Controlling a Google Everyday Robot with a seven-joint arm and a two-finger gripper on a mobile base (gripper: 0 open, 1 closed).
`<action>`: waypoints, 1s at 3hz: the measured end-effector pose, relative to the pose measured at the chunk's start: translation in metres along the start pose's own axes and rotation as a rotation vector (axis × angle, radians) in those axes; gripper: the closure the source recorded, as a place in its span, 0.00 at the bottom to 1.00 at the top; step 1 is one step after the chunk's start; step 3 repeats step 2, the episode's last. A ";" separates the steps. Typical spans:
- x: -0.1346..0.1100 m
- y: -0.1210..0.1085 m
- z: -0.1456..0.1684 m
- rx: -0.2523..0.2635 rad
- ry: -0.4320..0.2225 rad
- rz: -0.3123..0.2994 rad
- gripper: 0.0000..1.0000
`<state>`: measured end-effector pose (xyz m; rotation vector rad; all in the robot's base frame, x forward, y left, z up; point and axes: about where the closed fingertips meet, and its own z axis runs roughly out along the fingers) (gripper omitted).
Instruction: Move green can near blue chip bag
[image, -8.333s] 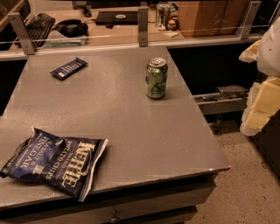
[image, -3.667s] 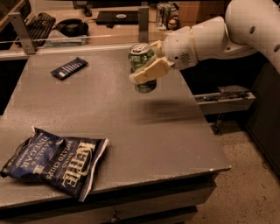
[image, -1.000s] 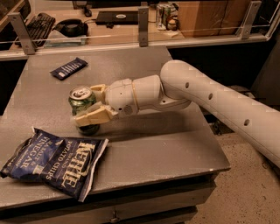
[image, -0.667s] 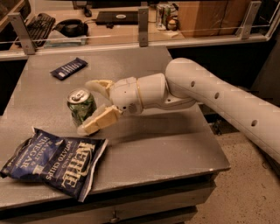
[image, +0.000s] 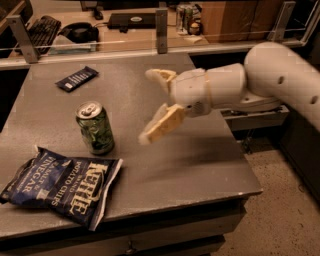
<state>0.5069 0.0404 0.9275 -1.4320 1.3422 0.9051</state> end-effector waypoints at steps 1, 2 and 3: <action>-0.008 -0.019 -0.073 0.108 0.014 -0.034 0.00; -0.012 -0.024 -0.084 0.128 0.013 -0.044 0.00; -0.012 -0.024 -0.084 0.128 0.013 -0.044 0.00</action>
Offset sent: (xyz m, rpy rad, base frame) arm 0.0120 -0.0679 0.0310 -0.0031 -0.0637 -0.0944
